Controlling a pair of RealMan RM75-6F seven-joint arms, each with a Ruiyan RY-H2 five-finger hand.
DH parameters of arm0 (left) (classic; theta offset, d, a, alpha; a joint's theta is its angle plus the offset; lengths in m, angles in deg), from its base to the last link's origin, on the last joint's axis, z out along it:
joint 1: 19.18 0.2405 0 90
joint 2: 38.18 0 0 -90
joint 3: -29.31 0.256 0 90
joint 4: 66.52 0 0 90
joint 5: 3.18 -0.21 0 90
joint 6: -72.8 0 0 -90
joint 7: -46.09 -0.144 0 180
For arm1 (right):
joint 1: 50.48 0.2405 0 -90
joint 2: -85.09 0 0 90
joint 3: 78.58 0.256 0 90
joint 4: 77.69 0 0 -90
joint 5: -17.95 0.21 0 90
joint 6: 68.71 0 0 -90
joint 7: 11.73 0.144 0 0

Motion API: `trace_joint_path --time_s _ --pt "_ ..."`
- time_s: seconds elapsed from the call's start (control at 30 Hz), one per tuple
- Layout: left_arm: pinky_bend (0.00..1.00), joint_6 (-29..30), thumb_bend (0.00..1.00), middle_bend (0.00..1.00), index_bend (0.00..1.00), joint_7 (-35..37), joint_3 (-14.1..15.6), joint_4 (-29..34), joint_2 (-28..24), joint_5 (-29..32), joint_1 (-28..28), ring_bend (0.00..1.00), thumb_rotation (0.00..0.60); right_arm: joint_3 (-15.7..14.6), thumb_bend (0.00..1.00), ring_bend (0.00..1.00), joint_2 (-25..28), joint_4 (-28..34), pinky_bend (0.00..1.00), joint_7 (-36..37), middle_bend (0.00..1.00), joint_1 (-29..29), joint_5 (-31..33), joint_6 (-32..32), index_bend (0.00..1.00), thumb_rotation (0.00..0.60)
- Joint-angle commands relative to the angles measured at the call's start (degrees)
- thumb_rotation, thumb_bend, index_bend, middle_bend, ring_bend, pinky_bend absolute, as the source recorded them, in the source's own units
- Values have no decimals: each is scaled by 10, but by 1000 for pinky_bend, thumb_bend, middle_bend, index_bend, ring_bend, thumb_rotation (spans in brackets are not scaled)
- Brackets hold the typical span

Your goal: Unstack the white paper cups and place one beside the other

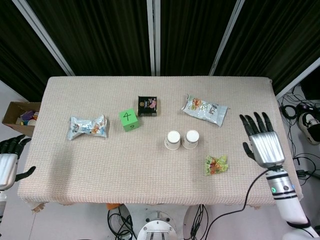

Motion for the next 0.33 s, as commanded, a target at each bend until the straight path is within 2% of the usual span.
trace_joint_path --time_s 0.03,0.17,0.33 --pt "163 10 150 129 199 -8 -1 0 -2 17 19 130 600 -36 336 0 13 -61 23 104 118 -92 -73 -83 1 600" --pt "163 48 150 129 199 -12 6 8 6 4 44 131 600 -44 341 0 -12 -126 23 178 115 -150 -98 -126 1 600" --pt "163 84 150 129 199 -11 23 22 19 -38 65 131 600 -43 344 0 -37 -180 22 230 116 -184 -119 -138 1 600"
